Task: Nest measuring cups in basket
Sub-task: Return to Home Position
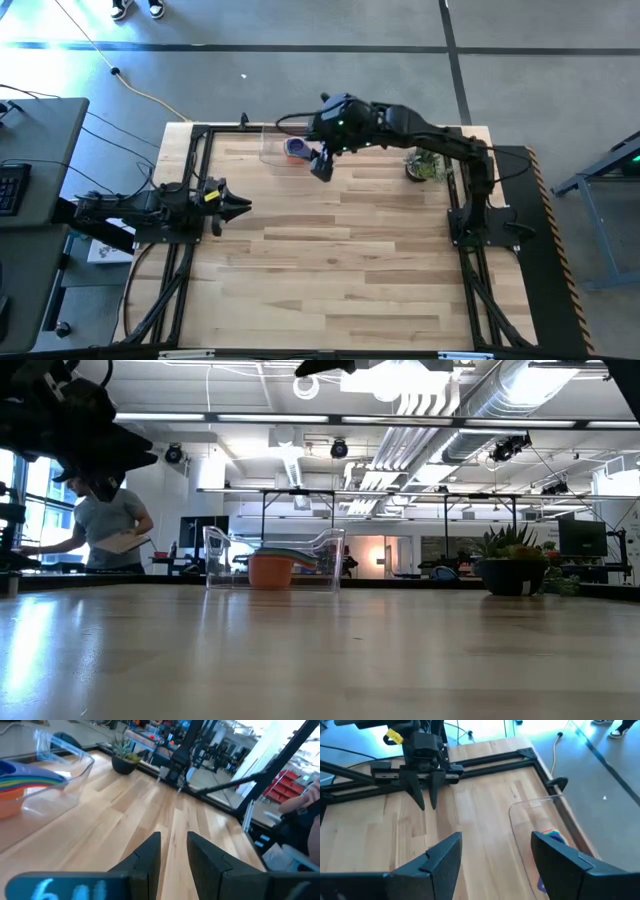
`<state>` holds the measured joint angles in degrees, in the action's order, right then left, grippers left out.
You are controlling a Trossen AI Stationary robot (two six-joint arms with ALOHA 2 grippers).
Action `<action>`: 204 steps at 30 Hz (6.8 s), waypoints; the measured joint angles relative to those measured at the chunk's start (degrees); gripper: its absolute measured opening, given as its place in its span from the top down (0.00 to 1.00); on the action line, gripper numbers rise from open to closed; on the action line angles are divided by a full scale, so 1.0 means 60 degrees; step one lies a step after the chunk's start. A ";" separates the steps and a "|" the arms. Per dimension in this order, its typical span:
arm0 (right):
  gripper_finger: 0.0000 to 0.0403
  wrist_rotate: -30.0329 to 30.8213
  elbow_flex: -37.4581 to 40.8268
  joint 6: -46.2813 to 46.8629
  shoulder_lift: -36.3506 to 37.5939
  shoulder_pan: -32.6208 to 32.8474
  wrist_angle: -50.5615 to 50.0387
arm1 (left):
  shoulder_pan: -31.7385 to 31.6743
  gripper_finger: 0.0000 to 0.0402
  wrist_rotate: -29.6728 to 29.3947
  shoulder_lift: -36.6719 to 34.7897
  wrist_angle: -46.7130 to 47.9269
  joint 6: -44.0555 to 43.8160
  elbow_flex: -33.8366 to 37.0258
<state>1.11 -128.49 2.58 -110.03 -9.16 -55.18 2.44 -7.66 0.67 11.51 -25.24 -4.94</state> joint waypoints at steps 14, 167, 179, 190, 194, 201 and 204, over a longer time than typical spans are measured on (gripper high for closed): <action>0.43 -0.0029 -0.0004 -0.0765 0.0370 -0.0053 -0.0536 | -0.0004 0.79 -0.0109 0.0022 0.0065 -0.0505 0.0005; 0.43 -0.4788 -0.0007 -0.0497 0.3568 0.2186 -0.0398 | -0.0005 0.79 -0.0073 0.0020 0.0062 0.0307 -0.0002; 0.43 -0.4788 -0.0004 -0.0504 0.3402 0.2148 -0.0397 | -0.0004 0.79 -0.0073 0.0022 0.0062 0.0307 -0.0002; 0.43 -0.4728 -0.0004 -0.0406 0.3196 0.2148 -0.0480 | -0.0005 0.79 -0.0073 0.0019 0.0059 0.0307 -0.0002; 0.43 -0.4730 -0.0004 -0.0200 0.3170 0.2148 -0.0550 | -0.0005 0.79 -0.0073 0.0019 0.0061 0.0307 -0.0002; 0.43 -0.4762 -0.0004 -0.0261 0.3156 0.2148 -0.0546 | -0.0007 0.79 -0.0073 0.0018 0.0058 0.0307 -0.0002; 0.43 -0.4759 -0.0004 -0.0263 0.3156 0.2148 -0.0550 | -0.0004 0.79 -0.0073 0.0019 0.0062 0.0307 -0.0002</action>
<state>-27.44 -128.51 0.99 -91.09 3.73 -58.48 2.42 -8.10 0.78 11.88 -23.40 -4.95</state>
